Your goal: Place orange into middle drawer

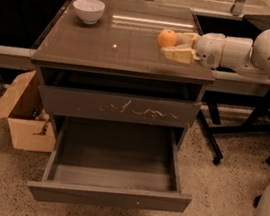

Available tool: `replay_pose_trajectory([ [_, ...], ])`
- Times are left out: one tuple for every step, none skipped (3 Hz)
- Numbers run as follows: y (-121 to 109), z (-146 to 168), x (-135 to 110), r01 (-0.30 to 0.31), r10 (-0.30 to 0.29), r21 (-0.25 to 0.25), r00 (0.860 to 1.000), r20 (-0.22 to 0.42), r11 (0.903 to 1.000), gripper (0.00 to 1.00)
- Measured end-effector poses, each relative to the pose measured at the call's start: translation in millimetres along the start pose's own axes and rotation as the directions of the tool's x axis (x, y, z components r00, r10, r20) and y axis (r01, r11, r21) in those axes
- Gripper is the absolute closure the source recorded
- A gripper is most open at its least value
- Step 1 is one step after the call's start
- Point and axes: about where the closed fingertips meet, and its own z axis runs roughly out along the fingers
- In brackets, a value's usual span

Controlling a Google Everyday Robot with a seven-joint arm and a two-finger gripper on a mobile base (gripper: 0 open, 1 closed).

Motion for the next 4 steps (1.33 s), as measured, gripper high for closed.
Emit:
replay_pose_trajectory([
  [8.6, 6.2, 9.4, -0.016, 0.014, -0.047, 0.999, -0.038, 0.9988, 1.0],
  [37.1, -2.1, 18.2, -0.016, 0.003, -0.117, 0.994, -0.109, 0.993, 1.0],
  [86.9, -11.5, 35.0, -0.031, -0.012, -0.204, 0.978, -0.207, 0.9786, 1.0],
  [130.3, -19.7, 61.2, -0.068, -0.017, -0.266, 0.953, -0.303, 0.9615, 1.0],
])
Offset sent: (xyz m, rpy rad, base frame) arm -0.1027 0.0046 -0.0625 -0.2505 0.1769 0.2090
